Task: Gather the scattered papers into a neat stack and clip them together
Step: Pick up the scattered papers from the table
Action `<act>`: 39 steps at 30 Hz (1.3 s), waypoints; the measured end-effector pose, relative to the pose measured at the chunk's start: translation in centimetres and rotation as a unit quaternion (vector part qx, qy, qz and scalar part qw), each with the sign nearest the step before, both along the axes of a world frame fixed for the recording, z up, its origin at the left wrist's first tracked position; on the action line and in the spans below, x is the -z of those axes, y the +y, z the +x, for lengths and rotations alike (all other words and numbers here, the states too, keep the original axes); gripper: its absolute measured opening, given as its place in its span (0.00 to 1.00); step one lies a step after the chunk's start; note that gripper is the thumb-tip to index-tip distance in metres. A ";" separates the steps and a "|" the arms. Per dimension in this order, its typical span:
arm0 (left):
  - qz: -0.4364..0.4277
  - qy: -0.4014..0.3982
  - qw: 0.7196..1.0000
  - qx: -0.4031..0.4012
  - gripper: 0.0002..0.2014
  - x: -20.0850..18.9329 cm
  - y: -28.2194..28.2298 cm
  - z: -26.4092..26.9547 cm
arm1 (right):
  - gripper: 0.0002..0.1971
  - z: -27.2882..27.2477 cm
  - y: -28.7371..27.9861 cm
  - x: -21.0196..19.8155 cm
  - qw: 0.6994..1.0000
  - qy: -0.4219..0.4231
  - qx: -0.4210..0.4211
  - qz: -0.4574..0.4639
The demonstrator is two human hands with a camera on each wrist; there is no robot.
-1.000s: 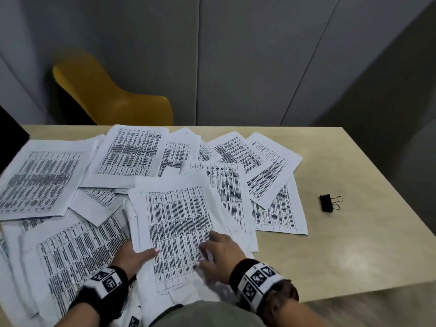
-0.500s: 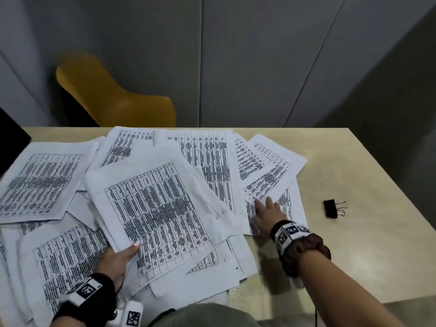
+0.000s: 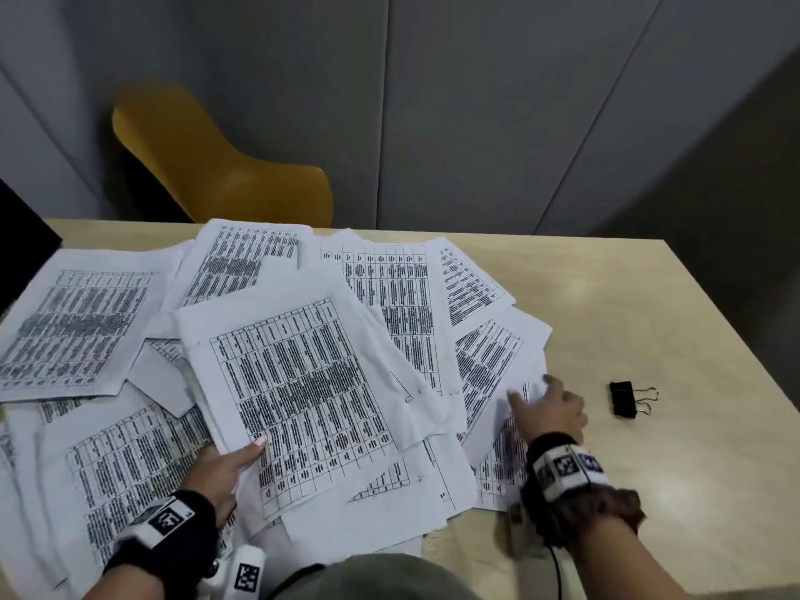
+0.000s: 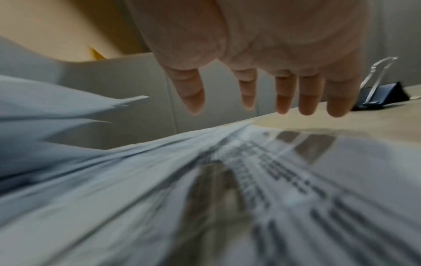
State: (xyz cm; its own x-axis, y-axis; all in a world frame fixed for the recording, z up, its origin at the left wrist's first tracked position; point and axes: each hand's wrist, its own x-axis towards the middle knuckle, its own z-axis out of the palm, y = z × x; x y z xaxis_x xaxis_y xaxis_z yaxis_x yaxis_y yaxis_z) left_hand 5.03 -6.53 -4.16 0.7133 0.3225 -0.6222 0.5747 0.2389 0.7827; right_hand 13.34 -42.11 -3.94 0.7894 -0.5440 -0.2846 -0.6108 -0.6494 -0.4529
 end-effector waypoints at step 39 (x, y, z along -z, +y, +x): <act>0.115 0.004 0.990 0.088 0.14 2.8 0.5 0.7 | 0.12 -5.4 5.7 -7.2 0.857 -0.393 0.076 0.323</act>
